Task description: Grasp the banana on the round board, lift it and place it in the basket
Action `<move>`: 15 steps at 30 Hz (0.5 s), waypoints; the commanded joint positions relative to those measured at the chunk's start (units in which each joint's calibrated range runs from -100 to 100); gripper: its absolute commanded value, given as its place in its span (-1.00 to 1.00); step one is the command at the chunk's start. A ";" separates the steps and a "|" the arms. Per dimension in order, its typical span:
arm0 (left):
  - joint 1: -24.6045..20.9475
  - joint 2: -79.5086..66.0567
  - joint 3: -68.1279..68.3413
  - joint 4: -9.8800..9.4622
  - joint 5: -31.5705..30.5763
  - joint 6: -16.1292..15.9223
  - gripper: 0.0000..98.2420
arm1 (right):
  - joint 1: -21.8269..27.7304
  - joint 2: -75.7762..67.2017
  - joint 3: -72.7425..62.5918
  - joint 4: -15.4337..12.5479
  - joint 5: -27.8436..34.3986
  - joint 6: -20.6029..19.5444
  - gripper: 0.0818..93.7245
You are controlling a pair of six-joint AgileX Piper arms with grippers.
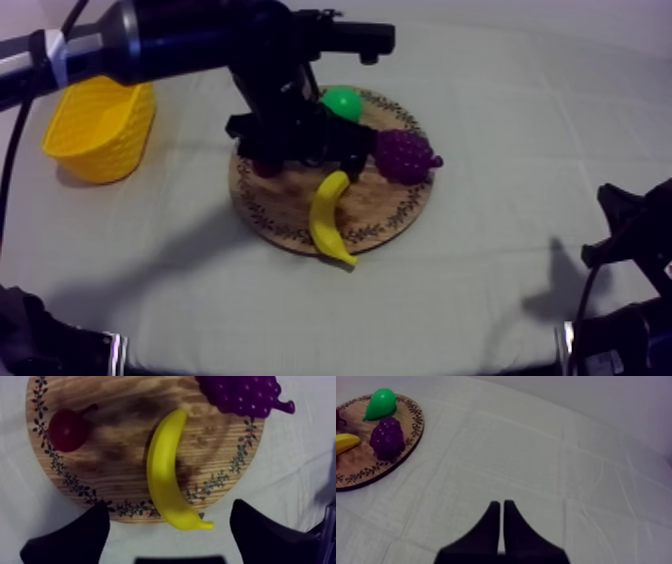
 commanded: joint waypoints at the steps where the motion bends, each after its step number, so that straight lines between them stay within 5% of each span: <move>1: -0.07 1.32 -0.18 0.29 0.07 -0.06 0.83 | -0.02 -0.03 -0.05 0.01 -0.02 0.02 -0.99; 15: -0.25 10.04 -1.50 2.11 -1.44 -0.40 0.80 | -0.02 -0.03 -0.05 0.01 -0.02 0.02 -0.99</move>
